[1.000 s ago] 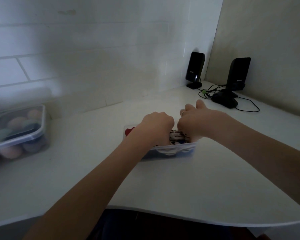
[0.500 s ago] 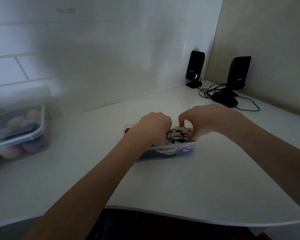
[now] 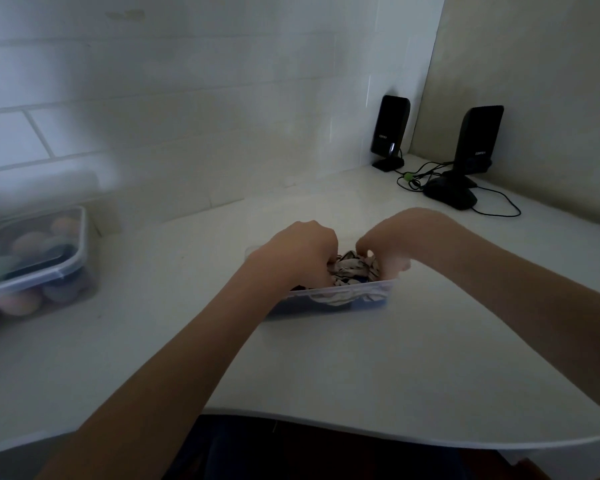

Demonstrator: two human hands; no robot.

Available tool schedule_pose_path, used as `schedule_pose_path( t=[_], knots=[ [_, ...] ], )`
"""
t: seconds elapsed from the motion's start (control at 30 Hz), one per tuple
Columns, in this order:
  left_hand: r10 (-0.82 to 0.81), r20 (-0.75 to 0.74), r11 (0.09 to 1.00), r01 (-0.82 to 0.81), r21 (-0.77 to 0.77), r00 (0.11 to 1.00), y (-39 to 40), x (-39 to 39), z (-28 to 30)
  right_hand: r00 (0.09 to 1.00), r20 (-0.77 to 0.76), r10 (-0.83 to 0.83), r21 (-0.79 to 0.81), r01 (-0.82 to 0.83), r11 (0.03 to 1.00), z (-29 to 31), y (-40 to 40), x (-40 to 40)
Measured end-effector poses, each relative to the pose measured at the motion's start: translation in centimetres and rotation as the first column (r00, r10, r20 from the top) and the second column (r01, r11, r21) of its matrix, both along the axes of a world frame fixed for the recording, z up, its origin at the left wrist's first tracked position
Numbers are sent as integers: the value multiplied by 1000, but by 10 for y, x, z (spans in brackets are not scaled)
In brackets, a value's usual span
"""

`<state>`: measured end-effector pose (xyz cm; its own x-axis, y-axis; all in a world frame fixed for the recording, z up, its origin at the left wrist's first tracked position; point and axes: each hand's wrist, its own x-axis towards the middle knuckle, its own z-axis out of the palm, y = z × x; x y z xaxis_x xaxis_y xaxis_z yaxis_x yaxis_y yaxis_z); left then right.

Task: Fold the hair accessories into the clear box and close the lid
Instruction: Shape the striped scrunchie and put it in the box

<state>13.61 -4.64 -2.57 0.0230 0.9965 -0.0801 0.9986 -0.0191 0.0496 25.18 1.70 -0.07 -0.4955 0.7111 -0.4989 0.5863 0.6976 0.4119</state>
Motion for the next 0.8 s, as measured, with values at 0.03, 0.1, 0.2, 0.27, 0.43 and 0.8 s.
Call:
schedule_pose_path(
  t=[0.03,0.1,0.2,0.27,0.43,0.8],
  knots=[
    [-3,6,1000,3,0,1000,0,-1,-1,1000,8,3,-1,-3,1000,-3,0,-1],
    [-13,7,1000,13,9,1000,-1,-3,-1,999,-19,31,79,-30,996,-7,-1,-1],
    [-27,5,1000,27,-2,1000,-3,-5,0,998,-60,24,56,-20,998,-10,0,2],
    [-33,20,999,34,-31,999,-3,-7,3,995,-100,-18,-36,15,999,-9,4,5],
    [24,271,998,-6,-67,962,-12,-21,21,938,-322,-126,-236,50,970,10,13,29],
    [282,613,707,-592,388,738,-31,-75,5,562,-695,-450,-409,206,889,-3,40,46]
  ],
)
